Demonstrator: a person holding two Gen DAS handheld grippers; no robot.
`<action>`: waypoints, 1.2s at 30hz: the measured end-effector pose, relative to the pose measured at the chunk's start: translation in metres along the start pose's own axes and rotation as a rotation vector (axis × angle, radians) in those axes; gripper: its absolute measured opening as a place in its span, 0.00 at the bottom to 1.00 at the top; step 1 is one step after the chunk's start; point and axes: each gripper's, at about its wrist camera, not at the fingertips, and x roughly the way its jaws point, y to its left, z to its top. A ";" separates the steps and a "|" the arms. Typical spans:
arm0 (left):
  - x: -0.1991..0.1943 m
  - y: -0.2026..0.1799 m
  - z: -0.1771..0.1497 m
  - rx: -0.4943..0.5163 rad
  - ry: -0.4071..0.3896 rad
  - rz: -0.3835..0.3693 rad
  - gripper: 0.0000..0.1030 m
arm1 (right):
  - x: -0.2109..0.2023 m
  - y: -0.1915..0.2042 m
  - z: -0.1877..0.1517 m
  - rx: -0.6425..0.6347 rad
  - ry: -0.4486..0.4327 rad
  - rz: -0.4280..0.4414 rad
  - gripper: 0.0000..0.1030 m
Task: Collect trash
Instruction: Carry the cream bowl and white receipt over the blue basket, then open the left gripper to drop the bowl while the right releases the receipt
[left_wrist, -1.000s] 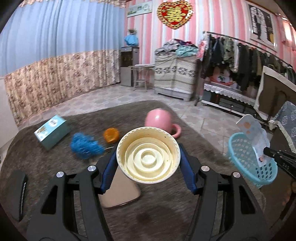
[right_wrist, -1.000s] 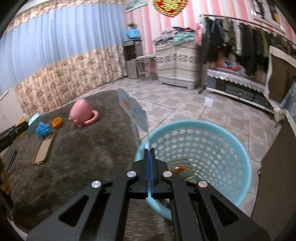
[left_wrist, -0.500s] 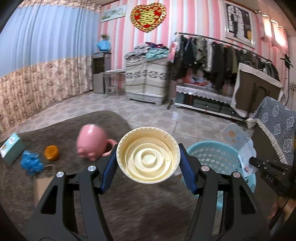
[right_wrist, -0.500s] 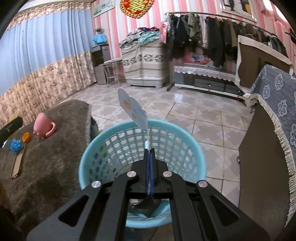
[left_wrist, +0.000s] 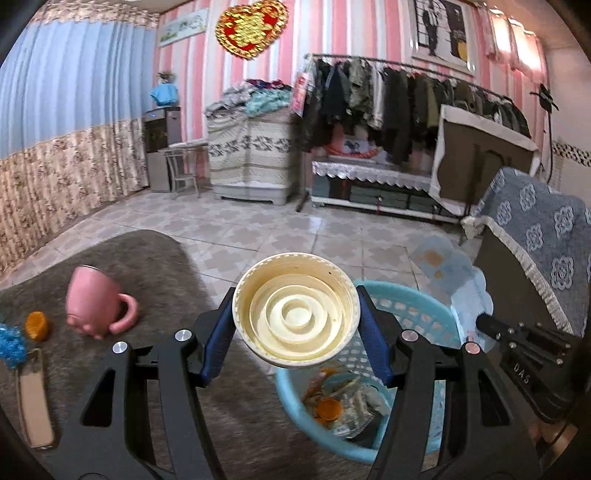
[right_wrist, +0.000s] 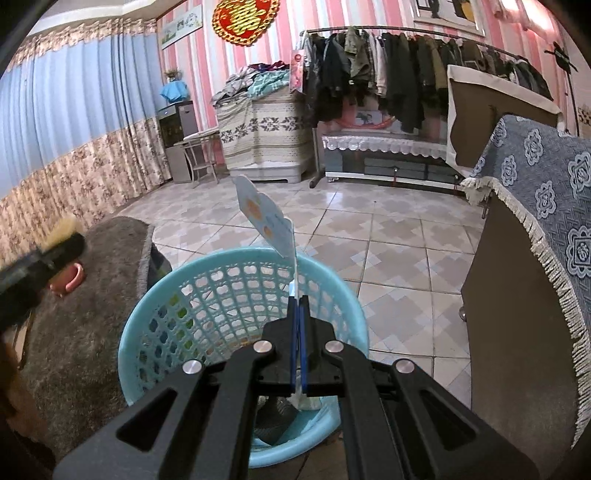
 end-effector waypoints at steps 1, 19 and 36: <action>0.006 -0.006 -0.003 0.010 0.010 -0.008 0.59 | 0.001 -0.003 0.000 0.011 0.001 0.005 0.01; 0.031 -0.005 -0.015 -0.006 0.004 0.056 0.87 | 0.009 0.009 -0.008 0.004 0.041 0.019 0.01; 0.013 0.040 -0.013 -0.095 -0.043 0.182 0.92 | 0.032 0.038 -0.008 -0.041 0.077 -0.017 0.02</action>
